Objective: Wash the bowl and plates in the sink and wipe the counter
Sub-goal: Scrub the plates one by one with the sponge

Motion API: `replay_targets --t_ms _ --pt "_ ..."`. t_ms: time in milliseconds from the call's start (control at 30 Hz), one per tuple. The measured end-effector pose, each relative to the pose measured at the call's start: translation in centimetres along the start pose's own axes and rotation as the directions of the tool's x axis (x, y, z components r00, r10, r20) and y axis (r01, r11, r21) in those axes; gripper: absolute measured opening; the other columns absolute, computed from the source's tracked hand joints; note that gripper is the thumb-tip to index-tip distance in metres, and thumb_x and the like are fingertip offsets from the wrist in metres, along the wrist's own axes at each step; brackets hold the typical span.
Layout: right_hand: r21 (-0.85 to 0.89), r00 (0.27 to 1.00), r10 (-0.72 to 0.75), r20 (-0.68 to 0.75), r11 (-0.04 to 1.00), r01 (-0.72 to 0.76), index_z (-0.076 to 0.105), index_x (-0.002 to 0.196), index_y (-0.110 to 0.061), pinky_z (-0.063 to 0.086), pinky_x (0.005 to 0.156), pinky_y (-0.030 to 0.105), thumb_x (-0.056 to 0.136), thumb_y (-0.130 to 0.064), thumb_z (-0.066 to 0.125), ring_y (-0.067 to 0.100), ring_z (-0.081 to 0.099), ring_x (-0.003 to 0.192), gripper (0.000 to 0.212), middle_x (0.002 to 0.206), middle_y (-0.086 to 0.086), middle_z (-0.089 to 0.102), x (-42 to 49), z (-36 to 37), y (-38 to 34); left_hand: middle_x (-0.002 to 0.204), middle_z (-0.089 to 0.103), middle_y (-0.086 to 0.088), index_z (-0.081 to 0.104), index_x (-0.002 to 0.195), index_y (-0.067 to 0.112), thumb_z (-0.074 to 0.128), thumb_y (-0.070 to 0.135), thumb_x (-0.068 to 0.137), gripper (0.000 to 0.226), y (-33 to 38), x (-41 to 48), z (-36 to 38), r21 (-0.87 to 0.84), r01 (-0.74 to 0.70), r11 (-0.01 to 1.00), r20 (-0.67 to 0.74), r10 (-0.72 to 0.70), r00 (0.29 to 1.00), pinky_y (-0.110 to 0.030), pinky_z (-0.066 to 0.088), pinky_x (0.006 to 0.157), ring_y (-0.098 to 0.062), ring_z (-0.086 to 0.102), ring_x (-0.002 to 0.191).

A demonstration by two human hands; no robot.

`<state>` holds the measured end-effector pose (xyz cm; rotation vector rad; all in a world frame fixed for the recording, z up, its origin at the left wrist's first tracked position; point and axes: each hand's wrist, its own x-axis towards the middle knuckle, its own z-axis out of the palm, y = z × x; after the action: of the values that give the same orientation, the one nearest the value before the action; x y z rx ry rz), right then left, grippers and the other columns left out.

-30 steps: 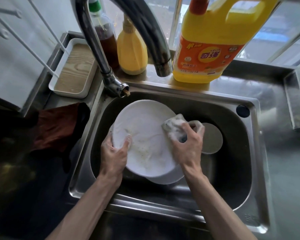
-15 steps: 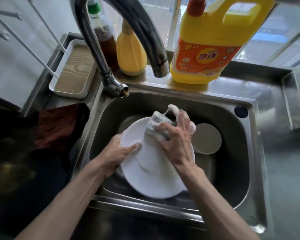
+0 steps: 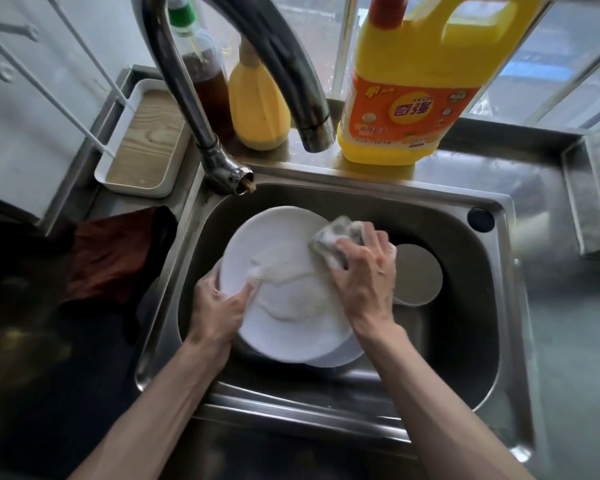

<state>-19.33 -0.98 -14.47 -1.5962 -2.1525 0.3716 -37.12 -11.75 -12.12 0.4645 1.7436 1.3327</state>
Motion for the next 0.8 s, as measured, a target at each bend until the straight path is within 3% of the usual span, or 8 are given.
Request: replay_targets --t_ms 133,200,300,433,567,700,800 --pt "-0.033 0.995 0.097 0.029 0.995 -0.096 0.076 0.088 -0.015 0.047 0.079 0.037 0.089 -0.040 0.079 0.020 0.051 0.090 0.025 0.104 -0.001 0.057 -1.6 -0.1 0.5 0.094 0.077 0.004 0.071 0.107 0.026 0.077 0.004 0.088 0.030 -0.1 0.3 0.9 -0.046 -0.034 0.998 -0.139 0.027 0.990 -0.025 0.061 0.066 -0.010 0.076 0.080" --pt "0.049 0.990 0.118 0.073 0.991 -0.122 0.078 0.090 -0.016 0.053 0.079 0.042 0.089 -0.049 0.071 0.019 0.053 0.086 0.034 0.099 -0.003 0.057 -2.4 -0.4 0.0 0.097 0.076 0.005 0.070 0.115 0.022 0.075 0.002 0.090 0.033 -0.2 0.3 1.4 -0.071 -0.026 0.997 -0.166 0.014 0.986 -0.021 0.060 0.067 -0.005 0.075 0.080" --pt "0.191 0.982 0.083 0.167 0.975 -0.115 0.079 0.089 -0.022 0.050 0.074 0.029 0.084 -0.066 0.061 0.014 0.057 0.082 0.047 0.093 -0.011 0.056 -3.5 -1.0 -0.7 0.104 0.076 0.001 0.068 0.125 0.018 0.073 0.002 0.092 0.037 -0.4 0.7 1.5 -0.095 -0.006 0.996 -0.179 -0.011 0.984 -0.024 0.062 0.073 -0.011 0.075 0.089" --pt "0.377 0.971 -0.084 0.225 0.926 -0.007 0.081 0.093 -0.025 0.048 0.073 0.023 0.084 -0.047 0.075 0.011 0.062 0.086 0.024 0.104 -0.009 0.064 -4.3 -1.0 -2.3 0.102 0.077 0.002 0.069 0.114 0.029 0.069 0.010 0.097 0.026 -0.6 1.2 1.5 -0.022 -0.012 1.000 -0.094 0.010 0.995 -0.033 0.063 0.074 -0.017 0.075 0.090" --pt "0.307 0.970 -0.216 0.114 0.936 0.172 0.079 0.093 -0.018 0.056 0.074 0.034 0.087 -0.036 0.078 0.025 0.065 0.097 0.020 0.114 0.006 0.067 -2.3 0.3 -4.2 0.094 0.078 -0.001 0.070 0.107 0.028 0.056 0.027 0.105 0.014 -0.8 0.7 1.9 0.025 -0.032 0.999 -0.001 0.032 0.999 -0.034 0.061 0.073 -0.023 0.075 0.089" --pt "0.179 0.993 -0.087 0.082 0.981 0.071 0.075 0.093 -0.018 0.056 0.084 0.047 0.090 -0.032 0.079 0.025 0.063 0.098 0.015 0.114 0.000 0.064 -0.2 0.3 -2.6 0.098 0.078 -0.003 0.068 0.116 0.027 0.055 0.025 0.105 0.017 -0.5 -0.2 1.8 -0.050 -0.010 0.999 0.009 0.010 1.000 -0.033 0.063 0.071 -0.019 0.076 0.087" --pt "0.134 0.997 0.060 0.057 0.989 -0.067 0.069 0.083 -0.016 0.053 0.081 0.044 0.092 -0.049 0.070 0.020 0.058 0.089 0.034 0.105 -0.003 0.059 -1.2 -0.4 -0.8 0.103 0.076 -0.002 0.066 0.123 0.029 0.056 0.024 0.105 0.021 -0.2 0.0 1.6 -0.058 -0.035 0.998 -0.009 0.034 0.999 -0.030 0.062 0.069 -0.018 0.076 0.090"
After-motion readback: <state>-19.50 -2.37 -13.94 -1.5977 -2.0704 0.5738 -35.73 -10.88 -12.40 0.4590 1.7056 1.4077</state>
